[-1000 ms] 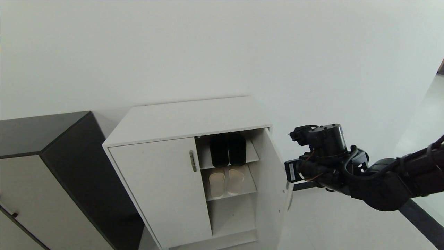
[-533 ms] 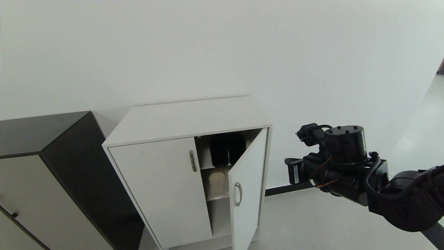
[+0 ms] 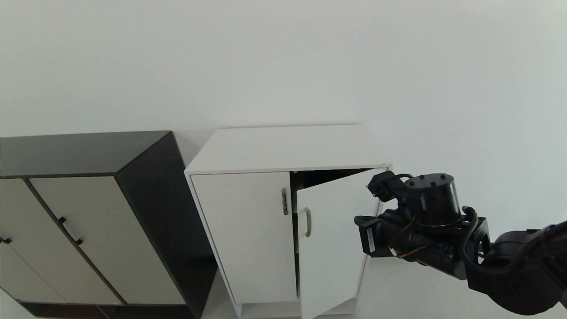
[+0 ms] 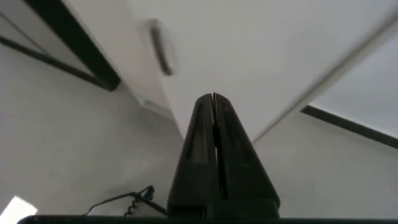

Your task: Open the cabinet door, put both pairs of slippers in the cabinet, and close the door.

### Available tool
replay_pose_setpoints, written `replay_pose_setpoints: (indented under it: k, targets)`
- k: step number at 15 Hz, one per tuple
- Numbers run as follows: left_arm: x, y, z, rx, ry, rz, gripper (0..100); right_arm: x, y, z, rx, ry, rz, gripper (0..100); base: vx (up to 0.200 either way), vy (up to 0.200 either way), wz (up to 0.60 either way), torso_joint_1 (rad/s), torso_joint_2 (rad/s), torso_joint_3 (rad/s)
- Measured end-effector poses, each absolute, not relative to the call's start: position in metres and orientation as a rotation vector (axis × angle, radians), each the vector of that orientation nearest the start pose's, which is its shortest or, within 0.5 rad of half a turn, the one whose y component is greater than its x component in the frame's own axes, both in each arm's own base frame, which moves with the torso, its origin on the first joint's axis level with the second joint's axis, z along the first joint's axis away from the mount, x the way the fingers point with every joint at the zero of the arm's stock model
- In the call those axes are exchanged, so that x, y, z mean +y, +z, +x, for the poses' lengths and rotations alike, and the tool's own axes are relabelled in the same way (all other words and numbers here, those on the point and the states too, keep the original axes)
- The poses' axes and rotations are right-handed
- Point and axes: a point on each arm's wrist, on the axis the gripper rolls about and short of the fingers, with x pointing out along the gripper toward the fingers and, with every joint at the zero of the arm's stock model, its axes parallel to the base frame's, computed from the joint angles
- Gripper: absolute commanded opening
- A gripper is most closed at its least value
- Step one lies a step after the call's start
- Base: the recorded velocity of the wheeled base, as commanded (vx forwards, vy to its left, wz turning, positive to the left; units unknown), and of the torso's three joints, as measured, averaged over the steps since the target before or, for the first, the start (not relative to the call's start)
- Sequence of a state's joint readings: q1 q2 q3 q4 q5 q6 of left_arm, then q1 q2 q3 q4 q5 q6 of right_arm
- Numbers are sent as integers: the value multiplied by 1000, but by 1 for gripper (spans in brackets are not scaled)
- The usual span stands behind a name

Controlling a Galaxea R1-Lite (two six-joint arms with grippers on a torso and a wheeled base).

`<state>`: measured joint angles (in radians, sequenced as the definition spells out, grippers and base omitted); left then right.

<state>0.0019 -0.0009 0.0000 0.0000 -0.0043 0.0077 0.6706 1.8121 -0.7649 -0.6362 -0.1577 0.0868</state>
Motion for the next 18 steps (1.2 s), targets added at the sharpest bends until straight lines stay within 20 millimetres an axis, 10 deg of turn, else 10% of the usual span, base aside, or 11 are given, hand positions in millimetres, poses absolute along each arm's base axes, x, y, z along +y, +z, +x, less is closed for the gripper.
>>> replay_pose_setpoints:
  k: [18]
  targets:
    - [0, 75, -23, -1, -4, 9, 0, 207, 96, 253, 358, 695, -41, 0, 111, 0, 0, 1, 1, 1]
